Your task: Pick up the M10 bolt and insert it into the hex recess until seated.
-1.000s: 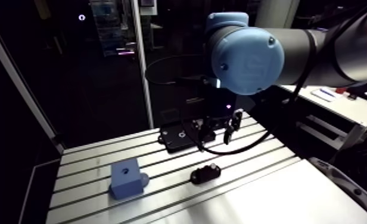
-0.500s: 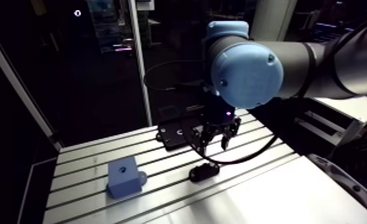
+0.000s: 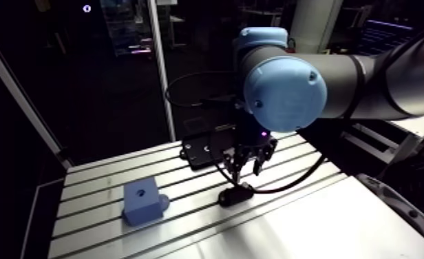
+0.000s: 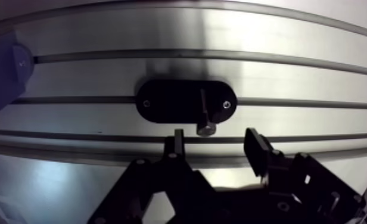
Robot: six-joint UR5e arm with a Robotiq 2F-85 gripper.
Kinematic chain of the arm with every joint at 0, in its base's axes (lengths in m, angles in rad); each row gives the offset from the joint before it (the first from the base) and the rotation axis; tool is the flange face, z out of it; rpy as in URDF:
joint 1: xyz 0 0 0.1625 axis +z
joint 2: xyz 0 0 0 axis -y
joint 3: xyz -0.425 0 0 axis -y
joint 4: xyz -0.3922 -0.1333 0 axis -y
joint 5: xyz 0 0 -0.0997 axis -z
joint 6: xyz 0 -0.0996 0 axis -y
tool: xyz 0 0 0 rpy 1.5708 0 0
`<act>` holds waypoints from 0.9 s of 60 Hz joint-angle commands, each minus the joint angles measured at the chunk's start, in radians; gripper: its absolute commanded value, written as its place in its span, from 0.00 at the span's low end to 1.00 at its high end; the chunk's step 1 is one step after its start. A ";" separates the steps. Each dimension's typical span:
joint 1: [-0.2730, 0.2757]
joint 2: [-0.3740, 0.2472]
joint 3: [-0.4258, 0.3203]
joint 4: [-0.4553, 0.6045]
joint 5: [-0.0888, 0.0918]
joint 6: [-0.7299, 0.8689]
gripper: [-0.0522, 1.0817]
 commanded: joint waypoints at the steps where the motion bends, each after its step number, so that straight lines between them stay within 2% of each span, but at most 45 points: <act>1: 0.000 0.010 0.004 -0.006 0.000 -0.002 0.40; 54: 0.002 0.019 0.024 -0.023 -0.002 -0.001 0.46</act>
